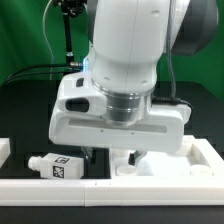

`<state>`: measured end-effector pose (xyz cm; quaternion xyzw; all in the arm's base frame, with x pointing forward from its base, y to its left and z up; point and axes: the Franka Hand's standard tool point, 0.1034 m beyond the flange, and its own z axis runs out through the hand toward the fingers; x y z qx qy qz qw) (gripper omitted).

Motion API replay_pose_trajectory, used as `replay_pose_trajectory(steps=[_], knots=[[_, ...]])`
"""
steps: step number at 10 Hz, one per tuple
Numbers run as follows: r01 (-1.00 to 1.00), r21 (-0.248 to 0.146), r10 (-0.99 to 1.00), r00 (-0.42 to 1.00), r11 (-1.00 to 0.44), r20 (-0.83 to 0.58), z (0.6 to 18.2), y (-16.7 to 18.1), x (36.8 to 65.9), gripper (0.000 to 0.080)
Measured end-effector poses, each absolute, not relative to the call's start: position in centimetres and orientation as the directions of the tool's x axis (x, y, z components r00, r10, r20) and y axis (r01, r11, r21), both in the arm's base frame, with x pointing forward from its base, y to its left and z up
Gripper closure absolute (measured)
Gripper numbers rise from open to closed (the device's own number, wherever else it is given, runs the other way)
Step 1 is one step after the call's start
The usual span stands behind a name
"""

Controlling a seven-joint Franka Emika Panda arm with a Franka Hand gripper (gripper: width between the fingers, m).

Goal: Assemble one leg

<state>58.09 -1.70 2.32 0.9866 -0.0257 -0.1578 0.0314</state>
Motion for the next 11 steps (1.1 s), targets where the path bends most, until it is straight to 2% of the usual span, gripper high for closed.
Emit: replay_pose_trajectory(steps=[1, 2, 4, 6, 8, 9, 11], knots=[[-0.028, 0.06, -0.045, 0.953, -0.998, -0.299, 3.1, -0.8, 57.0, 0.0183], [-0.009, 0.046, -0.022, 0.957, -0.999, -0.29, 4.3, 0.1, 55.3, 0.0156], [-0.011, 0.036, -0.02, 0.965, -0.999, -0.262, 6.4, 0.8, 53.7, 0.0151], [-0.012, 0.038, -0.022, 0.963, -0.999, -0.267, 5.9, 0.6, 53.7, 0.015], [0.02, 0.046, 0.008, 0.969, -0.999, -0.246, 6.4, 2.5, 53.3, 0.015], [0.059, 0.051, 0.045, 0.968, -0.997, -0.246, 7.1, 3.9, 52.3, 0.015], [0.067, 0.068, 0.049, 0.97, -0.995, -0.24, 7.3, 5.2, 49.7, 0.015]])
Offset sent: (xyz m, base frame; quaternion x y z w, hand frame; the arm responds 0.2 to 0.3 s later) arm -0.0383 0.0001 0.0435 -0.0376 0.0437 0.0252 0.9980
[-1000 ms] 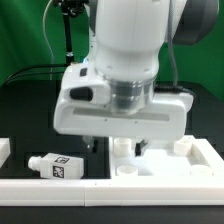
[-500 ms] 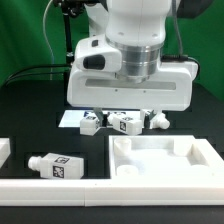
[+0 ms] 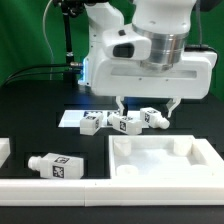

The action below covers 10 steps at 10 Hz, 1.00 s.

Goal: Assemble one leg

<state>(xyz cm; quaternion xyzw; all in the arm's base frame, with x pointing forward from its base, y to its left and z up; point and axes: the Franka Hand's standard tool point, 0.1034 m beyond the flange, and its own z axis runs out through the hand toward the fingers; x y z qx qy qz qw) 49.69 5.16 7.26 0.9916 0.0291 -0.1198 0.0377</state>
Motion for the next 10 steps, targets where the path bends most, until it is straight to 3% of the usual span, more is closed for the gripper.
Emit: replay_pose_trajectory(steps=[1, 5, 7, 10], knots=[[0.033, 0.079, 0.012, 0.969, -0.996, -0.245, 6.9, 5.4, 48.8, 0.015], [0.28, 0.015, 0.268, 0.929, -0.96, -0.254, 6.9, 5.1, 49.1, 0.015], [0.452, -0.033, 0.443, 0.855, -0.891, -0.268, 5.9, 4.5, 46.3, 0.015], [0.446, -0.027, 0.433, 0.848, -0.894, -0.305, 5.5, 4.5, 44.2, 0.015]])
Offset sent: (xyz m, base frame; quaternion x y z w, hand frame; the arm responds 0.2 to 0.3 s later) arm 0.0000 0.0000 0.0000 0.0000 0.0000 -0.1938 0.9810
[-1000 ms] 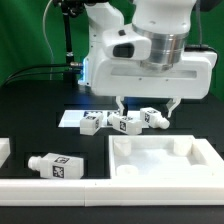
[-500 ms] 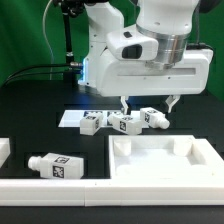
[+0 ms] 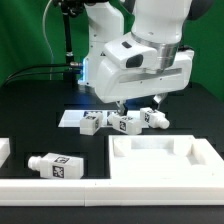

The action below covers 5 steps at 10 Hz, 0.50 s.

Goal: Assemble one leg

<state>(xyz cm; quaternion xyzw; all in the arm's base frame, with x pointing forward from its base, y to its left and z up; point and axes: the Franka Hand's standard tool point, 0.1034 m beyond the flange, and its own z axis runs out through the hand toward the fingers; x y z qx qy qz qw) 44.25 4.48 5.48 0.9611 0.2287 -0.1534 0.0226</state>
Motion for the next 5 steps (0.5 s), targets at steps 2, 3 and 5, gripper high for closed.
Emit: replay_pose_trajectory(steps=[2, 3, 5], knots=[[0.436, -0.039, 0.419, 0.83, -0.899, -0.369, 5.3, 4.5, 43.6, 0.015], [0.442, -0.024, 0.403, 0.792, -0.897, -0.459, 4.8, 4.2, 43.1, 0.015], [0.462, 0.013, 0.358, 0.706, -0.887, -0.611, 3.5, 3.1, 41.7, 0.015]])
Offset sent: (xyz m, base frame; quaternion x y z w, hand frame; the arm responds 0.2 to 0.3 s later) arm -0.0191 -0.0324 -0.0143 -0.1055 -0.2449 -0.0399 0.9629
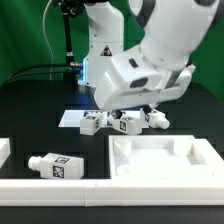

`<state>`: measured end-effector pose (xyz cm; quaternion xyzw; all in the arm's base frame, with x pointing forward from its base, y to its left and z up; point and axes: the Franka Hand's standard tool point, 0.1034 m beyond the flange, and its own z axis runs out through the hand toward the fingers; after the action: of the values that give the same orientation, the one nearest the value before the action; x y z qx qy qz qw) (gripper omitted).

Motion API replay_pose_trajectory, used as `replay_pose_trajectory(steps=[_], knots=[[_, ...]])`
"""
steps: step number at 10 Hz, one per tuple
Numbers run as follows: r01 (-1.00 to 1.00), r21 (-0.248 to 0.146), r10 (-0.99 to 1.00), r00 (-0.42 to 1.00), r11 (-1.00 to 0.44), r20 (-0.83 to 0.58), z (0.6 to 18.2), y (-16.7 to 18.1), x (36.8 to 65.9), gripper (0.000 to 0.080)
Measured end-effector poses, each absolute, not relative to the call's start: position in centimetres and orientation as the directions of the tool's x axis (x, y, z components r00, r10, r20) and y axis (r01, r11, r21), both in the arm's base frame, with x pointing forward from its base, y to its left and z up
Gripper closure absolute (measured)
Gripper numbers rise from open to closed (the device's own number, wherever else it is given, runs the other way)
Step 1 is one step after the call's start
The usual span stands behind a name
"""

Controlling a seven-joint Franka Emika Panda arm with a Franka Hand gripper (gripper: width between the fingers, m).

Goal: Assemble one leg

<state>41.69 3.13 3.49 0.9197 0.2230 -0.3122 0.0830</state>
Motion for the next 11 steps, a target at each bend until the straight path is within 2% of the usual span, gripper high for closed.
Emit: replay_pose_trajectory(steps=[4, 9, 11], knots=[[0.45, 0.0, 0.287, 0.569, -0.893, -0.77, 3.1, 3.1, 41.7, 0.015], [0.445, 0.003, 0.278, 0.564, -0.896, -0.777, 2.6, 3.4, 41.4, 0.015], [0.448, 0.007, 0.276, 0.563, -0.894, -0.779, 1.7, 3.9, 41.1, 0.015]])
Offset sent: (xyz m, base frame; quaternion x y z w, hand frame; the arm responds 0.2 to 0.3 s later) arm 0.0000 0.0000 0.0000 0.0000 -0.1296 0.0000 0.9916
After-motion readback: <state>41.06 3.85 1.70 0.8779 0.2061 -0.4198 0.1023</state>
